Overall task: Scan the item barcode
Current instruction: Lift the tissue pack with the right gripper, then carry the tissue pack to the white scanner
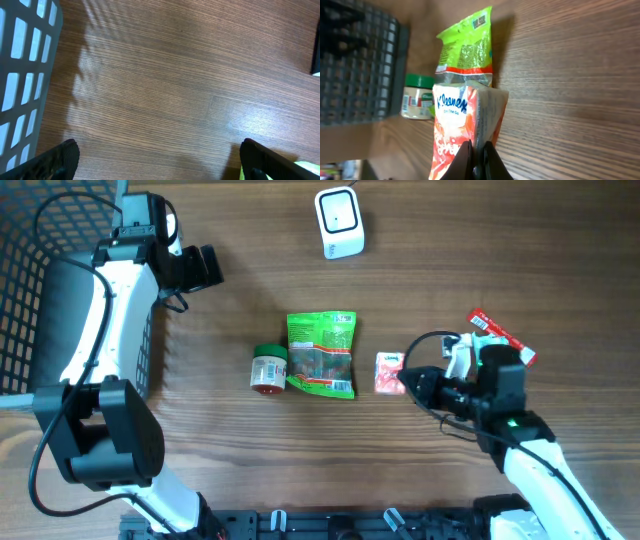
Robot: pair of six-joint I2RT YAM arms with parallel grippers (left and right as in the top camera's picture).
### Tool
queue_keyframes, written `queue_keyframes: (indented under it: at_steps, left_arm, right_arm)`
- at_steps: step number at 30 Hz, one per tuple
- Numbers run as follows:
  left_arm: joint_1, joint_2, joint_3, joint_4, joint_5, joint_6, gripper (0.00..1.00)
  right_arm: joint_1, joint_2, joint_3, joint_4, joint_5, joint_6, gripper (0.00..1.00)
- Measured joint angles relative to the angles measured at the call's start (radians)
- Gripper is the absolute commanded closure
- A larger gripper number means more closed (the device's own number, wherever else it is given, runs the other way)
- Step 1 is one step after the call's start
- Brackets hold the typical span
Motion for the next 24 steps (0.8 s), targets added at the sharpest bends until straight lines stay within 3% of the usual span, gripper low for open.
queue_keyframes:
  at_steps: [5,9,12,15,19,24]
  left_arm:
    - [0.0,0.0,0.0,0.0,0.0,0.0,0.0]
    - [0.0,0.0,0.0,-0.002,-0.001,0.0,0.0]
    - [0.0,0.0,0.0,0.0,0.0,0.0,0.0]
    - [0.0,0.0,0.0,-0.002,0.0,0.0,0.0]
    - [0.0,0.0,0.0,-0.001,0.0,0.0,0.0]
    - [0.0,0.0,0.0,-0.002,0.0,0.0,0.0]
  right_arm:
    - [0.085,0.117,0.419,-0.375,0.245,-0.055,0.96]
    - [0.129,0.423,0.932,-0.628,0.386,-0.131,0.96]
    - [0.192,0.685,1.273,-0.699,0.518,-0.19,0.96]
    - [0.257,0.84,1.407,-0.596,0.707,-0.258,0.96]
    - [0.346,1.013,1.421,-0.397,0.967,-0.406,0.96]
    - [0.426,1.199,1.42,-0.077,1.204,-0.702,0.96]
